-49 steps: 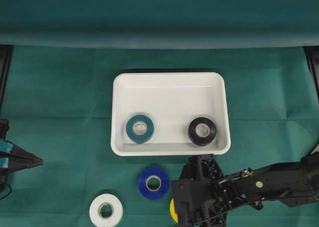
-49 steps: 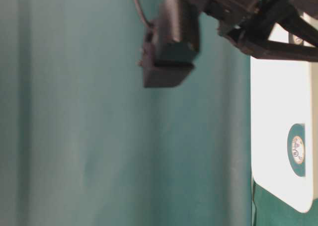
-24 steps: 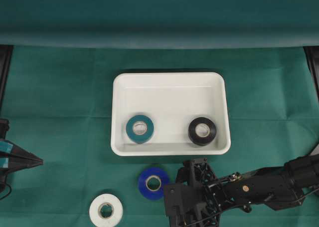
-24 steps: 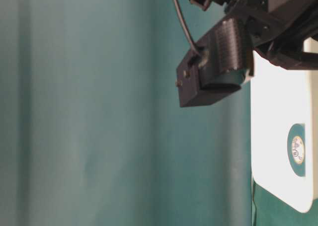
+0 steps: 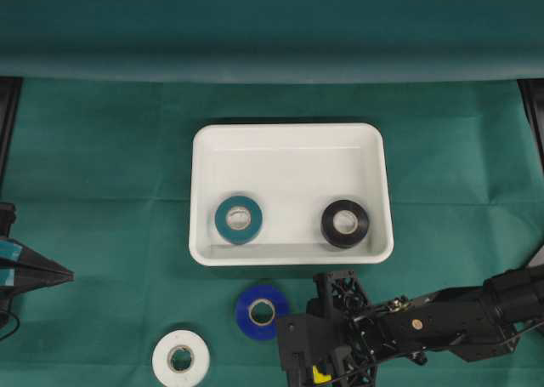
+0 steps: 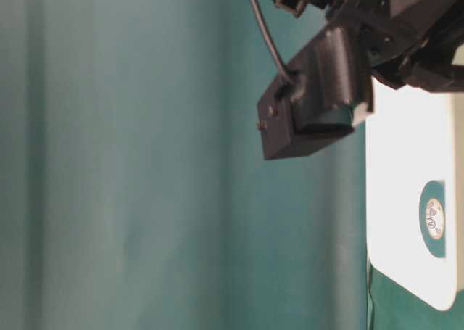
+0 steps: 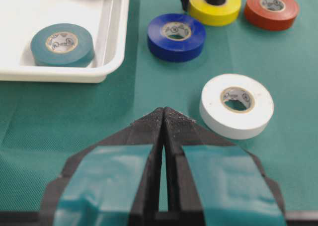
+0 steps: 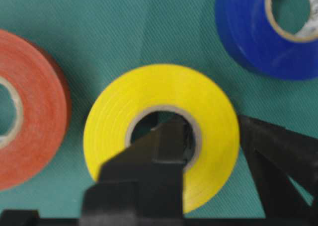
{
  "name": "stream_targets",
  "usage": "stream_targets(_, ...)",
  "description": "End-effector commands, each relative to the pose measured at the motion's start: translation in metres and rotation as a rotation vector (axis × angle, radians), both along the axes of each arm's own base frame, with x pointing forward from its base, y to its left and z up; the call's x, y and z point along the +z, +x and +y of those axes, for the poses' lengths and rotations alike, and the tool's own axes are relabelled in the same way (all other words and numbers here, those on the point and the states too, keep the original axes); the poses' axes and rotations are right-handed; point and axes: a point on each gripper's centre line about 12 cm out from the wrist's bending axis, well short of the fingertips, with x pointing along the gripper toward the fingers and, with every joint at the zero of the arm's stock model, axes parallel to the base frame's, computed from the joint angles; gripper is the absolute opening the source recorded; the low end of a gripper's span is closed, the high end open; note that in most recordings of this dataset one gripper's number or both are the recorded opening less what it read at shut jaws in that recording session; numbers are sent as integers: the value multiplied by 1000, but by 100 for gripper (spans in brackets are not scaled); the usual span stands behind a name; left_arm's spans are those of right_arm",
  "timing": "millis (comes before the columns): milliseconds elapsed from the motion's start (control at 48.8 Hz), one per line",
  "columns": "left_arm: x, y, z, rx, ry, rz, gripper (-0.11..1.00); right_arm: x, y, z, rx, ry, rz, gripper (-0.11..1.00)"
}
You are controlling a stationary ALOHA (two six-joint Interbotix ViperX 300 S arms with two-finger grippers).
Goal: Put the tape into the white case with the right arm.
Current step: 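Move the right gripper to the yellow tape roll and grasp its hole, then lift the yellow roll and carry it into the tray's center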
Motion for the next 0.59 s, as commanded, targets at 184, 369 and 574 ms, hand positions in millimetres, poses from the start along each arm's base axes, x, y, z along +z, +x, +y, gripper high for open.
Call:
stream_targets(184, 4, 1, 0, 2, -1, -12, 0, 15, 9, -2, -13, -12, -16, 1)
stream_targets(369, 5, 1, 0, 2, 0, -14, 0, 19, 11, -2, -15, -10, -24, 1)
stream_targets(574, 4, 1, 0, 2, 0, -12, 0, 43, 12, 0, -25, -11, -52, 1)
